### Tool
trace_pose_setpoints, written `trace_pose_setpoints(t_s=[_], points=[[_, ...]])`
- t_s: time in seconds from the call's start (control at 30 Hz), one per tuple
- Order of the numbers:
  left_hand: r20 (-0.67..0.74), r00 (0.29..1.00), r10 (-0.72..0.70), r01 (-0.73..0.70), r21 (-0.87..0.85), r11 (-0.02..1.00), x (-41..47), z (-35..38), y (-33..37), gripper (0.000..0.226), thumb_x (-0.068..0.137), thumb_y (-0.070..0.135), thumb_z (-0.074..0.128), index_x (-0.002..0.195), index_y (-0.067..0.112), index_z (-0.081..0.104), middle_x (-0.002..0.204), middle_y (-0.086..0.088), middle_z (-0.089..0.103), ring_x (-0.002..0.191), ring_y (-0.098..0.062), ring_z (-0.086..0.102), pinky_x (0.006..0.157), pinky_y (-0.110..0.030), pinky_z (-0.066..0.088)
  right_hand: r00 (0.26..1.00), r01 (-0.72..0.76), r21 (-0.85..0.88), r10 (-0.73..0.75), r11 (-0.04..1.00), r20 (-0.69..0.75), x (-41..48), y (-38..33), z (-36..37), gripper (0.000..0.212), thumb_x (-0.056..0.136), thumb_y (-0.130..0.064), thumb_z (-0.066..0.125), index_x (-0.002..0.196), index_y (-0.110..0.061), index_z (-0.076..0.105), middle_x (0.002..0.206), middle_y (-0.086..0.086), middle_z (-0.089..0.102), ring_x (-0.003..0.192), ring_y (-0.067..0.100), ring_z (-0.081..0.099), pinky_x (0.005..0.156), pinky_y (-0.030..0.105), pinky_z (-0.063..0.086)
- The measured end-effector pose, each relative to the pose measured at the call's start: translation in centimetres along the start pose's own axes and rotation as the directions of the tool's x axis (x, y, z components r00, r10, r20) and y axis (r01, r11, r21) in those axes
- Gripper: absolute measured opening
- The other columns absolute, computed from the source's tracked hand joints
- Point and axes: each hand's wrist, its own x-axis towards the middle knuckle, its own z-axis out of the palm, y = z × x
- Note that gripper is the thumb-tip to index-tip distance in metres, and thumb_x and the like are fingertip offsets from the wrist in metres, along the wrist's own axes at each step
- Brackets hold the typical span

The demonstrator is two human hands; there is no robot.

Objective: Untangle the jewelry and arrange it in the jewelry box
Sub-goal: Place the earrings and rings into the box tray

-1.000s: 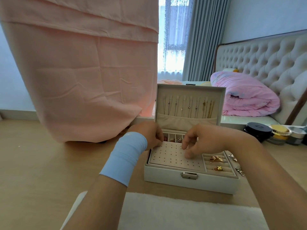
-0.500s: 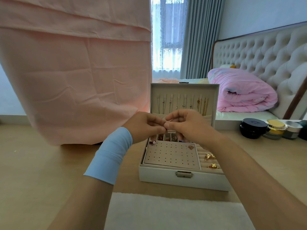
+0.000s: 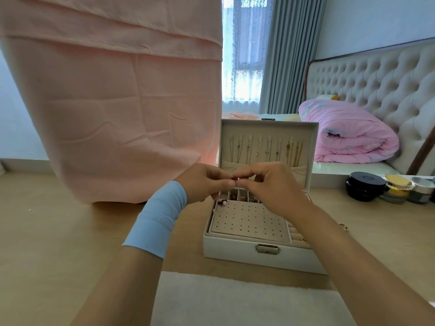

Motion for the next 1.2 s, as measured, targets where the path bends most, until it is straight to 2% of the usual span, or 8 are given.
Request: trace_pose_setpoints(t_s=[0.07, 0.13, 0.2, 0.33, 0.53, 0.73, 0.93, 1.2], points=[[0.0, 1.0, -0.002, 0.001, 0.178, 0.984, 0.2, 0.0, -0.4, 0.011, 0.089, 0.03, 0.068, 0.099, 0.03, 0.073, 0.083, 0.012, 0.069, 0.064, 0.0, 0.058, 0.064, -0.016, 0.044, 0.999, 0.015, -0.096, -0.01, 0.995, 0.052, -0.1, 0.2, 0.5, 0.017, 0.086, -0.023, 0.079, 0.097, -0.036, 0.078, 0.086, -0.024, 0.07, 0.077, -0.003, 0.065, 0.072, 0.011, 0.05], [-0.013, 1.0, -0.016, 0.019, 0.306, 0.952, 0.3, 0.2, -0.6, 0.014, 0.089, 0.028, 0.068, 0.1, 0.032, 0.074, 0.095, 0.013, 0.068, 0.067, 0.003, 0.055, 0.075, -0.021, 0.045, 0.992, 0.019, -0.246, 0.012, 0.969, 0.123, -0.2, 0.4, 1.1, 0.014, 0.088, -0.029, 0.076, 0.1, -0.035, 0.079, 0.094, -0.018, 0.072, 0.087, 0.0, 0.063, 0.081, 0.021, 0.051], [-0.003, 0.999, -0.039, 0.037, 0.395, 0.918, 0.3, 0.4, -0.5, 0.018, 0.089, 0.026, 0.068, 0.103, 0.035, 0.075, 0.103, 0.012, 0.068, 0.069, 0.001, 0.054, 0.075, -0.021, 0.043, 0.984, 0.031, -0.362, 0.036, 0.932, 0.177, -0.3, 0.3, 1.6, 0.014, 0.09, -0.034, 0.072, 0.103, -0.035, 0.078, 0.098, -0.016, 0.072, 0.091, 0.004, 0.062, 0.082, 0.029, 0.052], [0.027, 0.998, -0.061, 0.035, 0.569, 0.821, 0.3, 0.8, 0.0, 0.024, 0.09, 0.024, 0.066, 0.108, 0.038, 0.074, 0.084, 0.015, 0.062, 0.078, -0.01, 0.058, 0.071, -0.02, 0.041, 0.981, 0.096, -0.491, 0.001, 0.866, 0.194, -0.5, 0.3, 2.4, 0.017, 0.089, -0.043, 0.069, 0.103, -0.037, 0.077, 0.098, -0.015, 0.073, 0.092, 0.009, 0.064, 0.079, 0.034, 0.055], [0.005, 0.998, -0.064, 0.05, 0.568, 0.822, 0.5, 0.7, -0.3, 0.022, 0.088, 0.026, 0.07, 0.106, 0.039, 0.074, 0.098, 0.012, 0.064, 0.089, -0.013, 0.059, 0.076, -0.022, 0.041, 0.982, 0.148, -0.564, -0.054, 0.813, 0.18, -0.6, 0.5, 3.2, 0.015, 0.09, -0.04, 0.064, 0.096, -0.034, 0.078, 0.093, -0.009, 0.071, 0.09, 0.015, 0.064, 0.073, 0.034, 0.053], [0.024, 0.997, -0.08, 0.054, 0.538, 0.841, 0.6, 0.8, -0.5, 0.021, 0.089, 0.023, 0.069, 0.105, 0.035, 0.075, 0.108, 0.01, 0.068, 0.096, -0.013, 0.061, 0.079, -0.022, 0.043, 0.941, 0.244, -0.581, -0.046, 0.776, 0.334, -0.3, 0.3, 2.3, 0.021, 0.096, -0.042, 0.06, 0.107, -0.036, 0.076, 0.103, -0.012, 0.069, 0.097, 0.012, 0.062, 0.077, 0.034, 0.053], [0.019, 0.997, -0.079, 0.058, 0.509, 0.858, 0.7, 0.8, -0.8, 0.021, 0.088, 0.023, 0.069, 0.105, 0.034, 0.075, 0.11, 0.008, 0.067, 0.099, -0.015, 0.061, 0.082, -0.023, 0.044, 0.956, 0.244, -0.608, -0.082, 0.755, 0.281, -0.3, 0.4, 2.9, 0.018, 0.094, -0.04, 0.065, 0.096, -0.029, 0.079, 0.089, -0.008, 0.07, 0.082, 0.015, 0.064, 0.069, 0.037, 0.054], [0.023, 0.997, -0.075, 0.053, 0.505, 0.861, 0.7, 0.8, -0.8, 0.021, 0.089, 0.023, 0.068, 0.106, 0.034, 0.074, 0.11, 0.008, 0.067, 0.099, -0.014, 0.061, 0.083, -0.023, 0.045, 0.915, 0.265, -0.595, -0.003, 0.758, 0.403, -0.2, -0.3, 2.4, 0.021, 0.098, -0.036, 0.059, 0.108, -0.032, 0.077, 0.103, -0.009, 0.07, 0.095, 0.014, 0.063, 0.081, 0.037, 0.052]])
